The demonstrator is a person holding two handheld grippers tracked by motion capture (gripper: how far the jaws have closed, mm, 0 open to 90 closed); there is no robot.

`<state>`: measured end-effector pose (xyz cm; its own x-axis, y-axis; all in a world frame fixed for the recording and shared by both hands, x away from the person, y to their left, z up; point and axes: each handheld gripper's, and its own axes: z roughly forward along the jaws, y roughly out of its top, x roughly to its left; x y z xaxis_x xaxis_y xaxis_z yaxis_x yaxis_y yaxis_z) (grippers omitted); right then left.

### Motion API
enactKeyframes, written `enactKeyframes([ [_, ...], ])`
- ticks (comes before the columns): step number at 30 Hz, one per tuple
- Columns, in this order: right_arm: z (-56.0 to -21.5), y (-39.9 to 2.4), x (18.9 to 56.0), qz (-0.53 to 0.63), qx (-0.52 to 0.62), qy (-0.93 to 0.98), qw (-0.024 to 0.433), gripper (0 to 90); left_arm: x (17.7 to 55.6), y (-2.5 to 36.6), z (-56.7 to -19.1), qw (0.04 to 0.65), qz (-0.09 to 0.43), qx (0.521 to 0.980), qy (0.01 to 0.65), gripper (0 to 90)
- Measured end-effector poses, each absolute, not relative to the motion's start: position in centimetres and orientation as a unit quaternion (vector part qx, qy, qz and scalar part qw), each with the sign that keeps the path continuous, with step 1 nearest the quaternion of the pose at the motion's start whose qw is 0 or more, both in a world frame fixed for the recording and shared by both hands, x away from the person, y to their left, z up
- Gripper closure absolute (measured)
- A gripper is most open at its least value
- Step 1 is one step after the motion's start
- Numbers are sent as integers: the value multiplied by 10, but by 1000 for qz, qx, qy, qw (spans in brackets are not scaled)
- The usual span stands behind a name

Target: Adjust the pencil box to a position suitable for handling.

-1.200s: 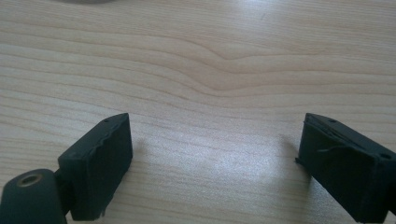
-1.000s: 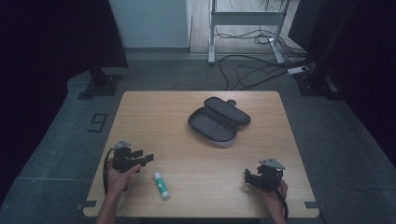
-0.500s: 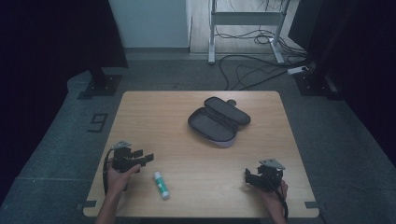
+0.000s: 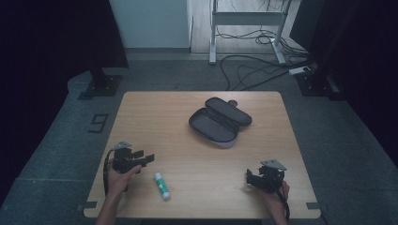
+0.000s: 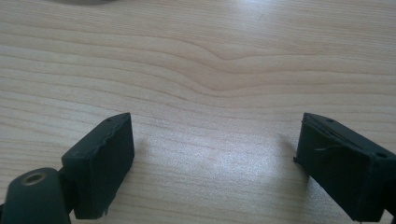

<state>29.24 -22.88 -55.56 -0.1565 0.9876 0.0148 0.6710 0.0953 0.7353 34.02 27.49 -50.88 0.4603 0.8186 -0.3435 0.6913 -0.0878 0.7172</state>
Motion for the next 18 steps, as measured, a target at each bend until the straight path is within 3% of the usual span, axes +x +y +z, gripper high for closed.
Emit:
enactKeyframes([
  [18, -555, -228, 292, 312, 594, 695, 257, 133, 341, 274, -508, 438, 74, 735, 513, 343],
])
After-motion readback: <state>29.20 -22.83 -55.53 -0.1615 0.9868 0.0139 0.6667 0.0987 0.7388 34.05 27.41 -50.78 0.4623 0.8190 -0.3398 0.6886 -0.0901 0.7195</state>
